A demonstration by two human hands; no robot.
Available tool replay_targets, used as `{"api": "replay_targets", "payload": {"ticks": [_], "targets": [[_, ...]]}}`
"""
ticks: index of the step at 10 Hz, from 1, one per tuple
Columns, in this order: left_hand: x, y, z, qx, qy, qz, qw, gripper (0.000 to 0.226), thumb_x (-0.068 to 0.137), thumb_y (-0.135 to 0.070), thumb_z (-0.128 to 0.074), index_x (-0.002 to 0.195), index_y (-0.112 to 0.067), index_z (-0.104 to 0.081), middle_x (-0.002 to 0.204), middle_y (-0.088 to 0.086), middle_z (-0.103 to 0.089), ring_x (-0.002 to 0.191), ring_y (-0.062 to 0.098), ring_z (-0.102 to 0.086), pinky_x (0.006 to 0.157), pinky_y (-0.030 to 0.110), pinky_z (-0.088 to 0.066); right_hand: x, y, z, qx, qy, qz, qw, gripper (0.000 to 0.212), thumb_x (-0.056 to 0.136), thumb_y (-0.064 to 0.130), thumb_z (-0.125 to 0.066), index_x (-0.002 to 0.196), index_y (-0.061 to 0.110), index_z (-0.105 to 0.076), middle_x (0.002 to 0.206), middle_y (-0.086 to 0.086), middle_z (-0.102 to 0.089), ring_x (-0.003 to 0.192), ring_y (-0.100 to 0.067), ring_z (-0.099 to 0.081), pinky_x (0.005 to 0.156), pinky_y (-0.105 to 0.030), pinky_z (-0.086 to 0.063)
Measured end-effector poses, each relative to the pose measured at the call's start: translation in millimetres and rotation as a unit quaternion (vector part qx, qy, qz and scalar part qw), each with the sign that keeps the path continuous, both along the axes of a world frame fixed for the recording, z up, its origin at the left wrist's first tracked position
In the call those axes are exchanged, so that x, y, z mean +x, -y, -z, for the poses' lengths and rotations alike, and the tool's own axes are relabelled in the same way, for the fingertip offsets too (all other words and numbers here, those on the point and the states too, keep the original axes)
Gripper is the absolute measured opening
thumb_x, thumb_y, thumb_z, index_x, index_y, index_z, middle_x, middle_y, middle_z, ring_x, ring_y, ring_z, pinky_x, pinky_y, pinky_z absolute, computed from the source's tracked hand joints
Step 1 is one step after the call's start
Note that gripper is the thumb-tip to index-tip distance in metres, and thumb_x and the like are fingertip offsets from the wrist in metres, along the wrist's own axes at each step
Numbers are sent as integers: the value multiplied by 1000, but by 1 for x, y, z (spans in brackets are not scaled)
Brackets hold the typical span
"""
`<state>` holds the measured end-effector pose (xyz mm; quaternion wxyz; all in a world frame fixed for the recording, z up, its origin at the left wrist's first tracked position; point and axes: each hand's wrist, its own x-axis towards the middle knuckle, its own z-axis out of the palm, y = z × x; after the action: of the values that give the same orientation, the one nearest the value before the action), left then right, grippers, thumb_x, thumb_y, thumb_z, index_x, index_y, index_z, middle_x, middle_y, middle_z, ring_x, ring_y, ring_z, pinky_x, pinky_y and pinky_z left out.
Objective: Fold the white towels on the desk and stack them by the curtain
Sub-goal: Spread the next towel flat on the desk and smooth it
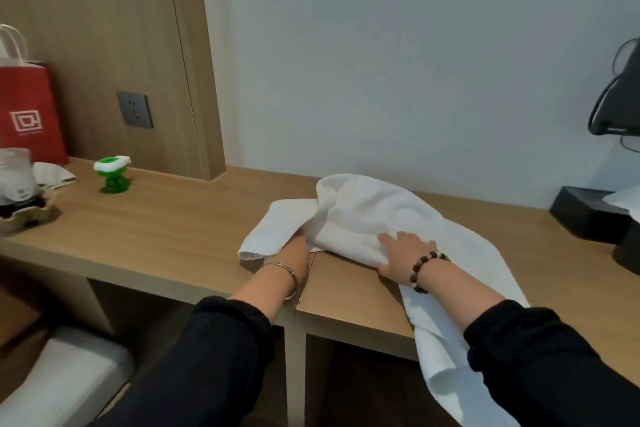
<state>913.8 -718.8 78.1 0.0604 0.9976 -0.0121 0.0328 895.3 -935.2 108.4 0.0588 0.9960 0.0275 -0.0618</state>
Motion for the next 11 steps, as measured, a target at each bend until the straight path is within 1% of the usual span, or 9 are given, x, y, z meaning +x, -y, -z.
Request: {"api": "replay_targets", "payload": {"ticks": [1,3,4,5,6,7,9,10,11], "targets": [[-1,-3,-12,103,-40,-8,994,31,98,-11,-40,127,-7,-51,129,12,-52,122,29,-47,105,38,-36,-3,-7,-5,-44,73,-42,995,25,94,29,-38,113,23,-51,110,-2,-61,103,-25,-56,105,-48,-27],[-2,-17,-38,178,-89,160,967,34,98,-14,-38,127,0,-52,128,20,-54,114,35,-52,94,38,-41,3,-9,-26,-65,143,-23,987,23,89,11,-38,98,25,-55,104,2,-63,104,-21,-57,111,-47,-22],[-1,-35,-64,109,51,154,981,22,86,-11,-49,101,-10,-65,103,14,-64,88,31,-58,77,31,-44,10,-4,-38,-119,221,-2,968,29,91,11,-36,98,26,-60,100,4,-61,104,-20,-55,111,-53,-19],[12,-68,-77,29,170,64,983,22,84,-11,-49,96,-15,-67,107,5,-63,105,27,-58,97,38,-37,16,5,-48,-140,259,45,955,29,92,12,-37,95,27,-62,86,4,-53,100,-20,-54,110,-54,-21],[13,-101,-64,-55,205,-110,971,18,84,-9,-45,83,-21,-60,100,3,-62,105,28,-54,104,44,-28,18,5,-46,-138,250,76,955,26,92,17,-39,103,27,-60,100,3,-57,107,-21,-50,110,-56,-21],[2,-104,-44,110,83,-89,986,28,87,-12,-43,105,-24,-61,117,-3,-56,126,24,-41,107,47,-27,20,1,-32,-121,215,58,967,27,93,23,-40,114,25,-56,122,-2,-52,118,-24,-44,107,-48,-28],[-20,-56,-20,116,162,285,938,45,83,-33,-58,125,-21,-48,124,4,-49,116,25,-44,99,35,-32,15,3,-10,-20,127,14,992,28,95,25,-38,119,14,-47,120,-9,-51,112,-27,-47,91,-36,-42],[-31,-22,-15,118,203,401,886,34,79,-14,-69,112,-8,-63,112,11,-61,102,29,-55,87,37,-45,13,6,-2,-42,112,7,993,27,94,21,-39,119,17,-48,119,-7,-54,112,-27,-48,95,-40,-40],[-33,-16,-20,128,160,372,905,15,84,-3,-60,98,-5,-65,104,10,-65,99,29,-57,83,33,-43,13,6,-1,-69,129,35,989,31,95,22,-33,122,23,-48,123,-1,-54,120,-23,-45,106,-48,-28]]}}
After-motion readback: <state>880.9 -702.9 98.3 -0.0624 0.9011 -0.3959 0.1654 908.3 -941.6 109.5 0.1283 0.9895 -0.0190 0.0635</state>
